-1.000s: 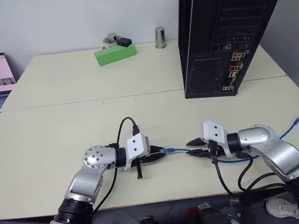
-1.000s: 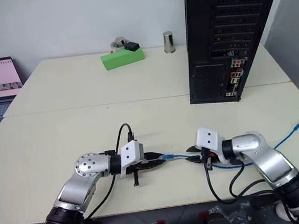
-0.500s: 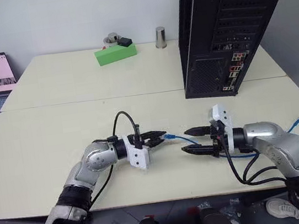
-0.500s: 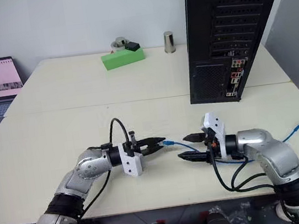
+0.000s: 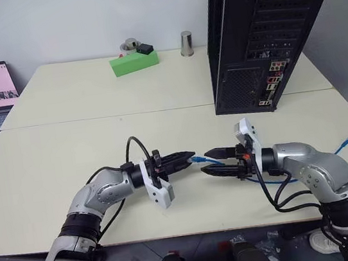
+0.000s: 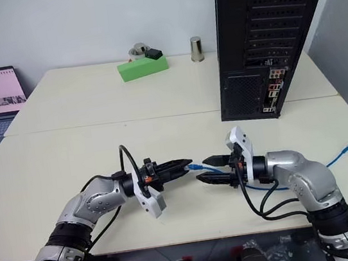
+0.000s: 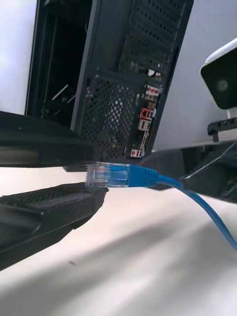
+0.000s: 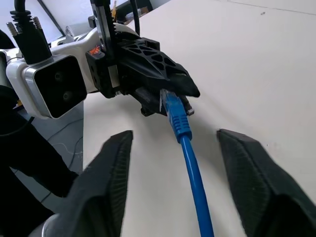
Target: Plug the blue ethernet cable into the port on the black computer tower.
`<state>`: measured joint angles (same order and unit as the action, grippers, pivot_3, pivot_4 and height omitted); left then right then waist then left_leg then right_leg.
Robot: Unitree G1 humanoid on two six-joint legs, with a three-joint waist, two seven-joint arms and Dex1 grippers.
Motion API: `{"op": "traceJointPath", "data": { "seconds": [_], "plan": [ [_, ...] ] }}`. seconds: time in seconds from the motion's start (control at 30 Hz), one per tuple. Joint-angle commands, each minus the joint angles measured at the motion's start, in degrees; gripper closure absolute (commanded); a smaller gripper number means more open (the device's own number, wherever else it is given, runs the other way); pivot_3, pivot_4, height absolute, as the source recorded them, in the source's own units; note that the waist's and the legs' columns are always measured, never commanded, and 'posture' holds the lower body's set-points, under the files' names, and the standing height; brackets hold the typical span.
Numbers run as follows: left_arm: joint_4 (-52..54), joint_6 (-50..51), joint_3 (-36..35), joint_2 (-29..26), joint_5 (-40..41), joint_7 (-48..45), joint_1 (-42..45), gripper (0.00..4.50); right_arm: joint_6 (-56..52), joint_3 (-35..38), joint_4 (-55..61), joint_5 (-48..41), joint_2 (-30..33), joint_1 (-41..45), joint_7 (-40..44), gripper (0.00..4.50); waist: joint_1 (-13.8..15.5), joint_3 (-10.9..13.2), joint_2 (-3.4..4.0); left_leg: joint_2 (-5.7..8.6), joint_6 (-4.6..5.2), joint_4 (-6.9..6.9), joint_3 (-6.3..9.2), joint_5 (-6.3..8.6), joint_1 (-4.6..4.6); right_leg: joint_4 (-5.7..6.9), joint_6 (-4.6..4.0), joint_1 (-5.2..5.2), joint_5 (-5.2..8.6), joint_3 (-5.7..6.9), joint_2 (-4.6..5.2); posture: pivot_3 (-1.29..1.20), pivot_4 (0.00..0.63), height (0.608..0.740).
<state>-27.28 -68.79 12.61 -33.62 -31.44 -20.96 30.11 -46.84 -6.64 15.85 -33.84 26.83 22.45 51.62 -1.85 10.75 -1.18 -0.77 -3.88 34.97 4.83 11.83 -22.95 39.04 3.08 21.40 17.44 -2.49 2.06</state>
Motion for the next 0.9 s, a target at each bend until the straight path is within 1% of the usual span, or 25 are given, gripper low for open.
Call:
{"op": "traceJointPath", "data": {
  "seconds": [0.03,0.17,0.27,0.3,0.37,0.5,0.6,0.63,0.83,0.9],
  "plan": [
    [2.5,-0.2,-0.2,-0.6,-0.2,2.3,0.6,4.25,-0.2,1.3,0.7,-2.1,-0.7,1.4,-0.3,2.66,0.0,0.0,0.0,0.0,0.0,0.0,0.0,0.0,0.0,0.0,0.0,0.0,0.0,0.0,0.0,0.0,0.15,0.74],
    [3.0,0.0,0.2,-0.8,-0.6,3.0,0.2,4.25,-0.6,1.5,0.0,-3.1,-1.4,2.0,-1.0,3.6,0.0,0.0,0.0,0.0,0.0,0.0,0.0,0.0,0.0,0.0,0.0,0.0,0.0,0.0,0.0,0.0,0.15,0.74],
    [3.4,0.1,0.4,-1.0,-0.5,3.3,0.0,4.25,-0.9,1.6,-0.2,-3.4,-1.5,2.2,-1.2,4.12,0.0,0.0,0.0,0.0,0.0,0.0,0.0,0.0,0.0,0.0,0.0,0.0,0.0,0.01,0.0,0.0,0.15,0.74],
    [3.5,0.2,0.5,-1.0,-0.5,3.5,-0.1,4.25,-0.9,1.6,-0.3,-3.5,-1.5,2.3,-1.2,4.36,0.0,0.0,0.0,0.0,0.0,0.0,0.0,0.0,0.0,0.0,0.0,0.0,0.0,0.01,0.0,0.0,0.15,0.74],
    [3.7,0.3,0.7,-1.1,-0.5,3.7,-0.2,4.25,-1.2,1.6,-0.3,-3.8,-1.5,2.3,-1.3,4.5,0.0,0.0,0.0,0.0,0.0,0.0,0.0,0.0,0.0,0.01,0.0,0.0,0.0,0.0,0.0,0.0,0.15,0.74],
    [4.0,0.6,0.9,-1.3,-0.3,4.0,-0.6,4.25,-1.5,1.6,-0.6,-4.3,-1.5,2.7,-1.4,4.5,0.0,0.0,0.0,0.0,0.0,0.0,0.0,0.0,0.0,0.01,0.0,0.0,0.0,0.01,0.0,0.0,0.15,0.74],
    [3.9,1.3,1.3,-1.4,2.1,3.2,-1.1,4.25,-1.6,1.6,-0.7,-4.4,-1.2,3.0,-1.6,4.5,0.0,0.0,0.0,0.0,0.0,0.0,0.0,0.0,0.0,0.01,0.0,0.0,0.0,0.01,0.0,0.0,0.15,0.74],
    [3.9,2.3,1.6,-1.4,3.4,2.4,-1.3,3.55,-1.6,1.6,-0.7,-4.4,-1.1,3.1,-1.6,4.5,0.0,0.0,0.0,0.0,0.0,0.0,0.0,0.0,0.0,0.01,0.0,0.0,0.0,0.0,0.0,0.0,0.15,0.74],
    [3.3,9.5,3.5,-1.8,12.1,-3.5,-3.3,2.44,-0.4,1.6,-0.3,-2.9,0.8,2.6,-1.4,4.5,0.0,0.0,0.0,0.0,0.0,0.0,0.0,0.0,0.0,0.01,0.0,0.01,0.0,0.0,0.0,0.0,0.15,0.74],
    [3.7,15.9,3.8,-1.2,17.7,-7.6,-5.3,2.0,1.4,2.7,-0.1,-1.2,2.5,2.1,-2.3,4.5,0.0,0.0,0.02,-0.01,0.0,0.0,0.01,0.0,0.0,0.01,0.0,0.01,0.0,0.01,0.0,0.0,0.15,0.74]
  ]
}}
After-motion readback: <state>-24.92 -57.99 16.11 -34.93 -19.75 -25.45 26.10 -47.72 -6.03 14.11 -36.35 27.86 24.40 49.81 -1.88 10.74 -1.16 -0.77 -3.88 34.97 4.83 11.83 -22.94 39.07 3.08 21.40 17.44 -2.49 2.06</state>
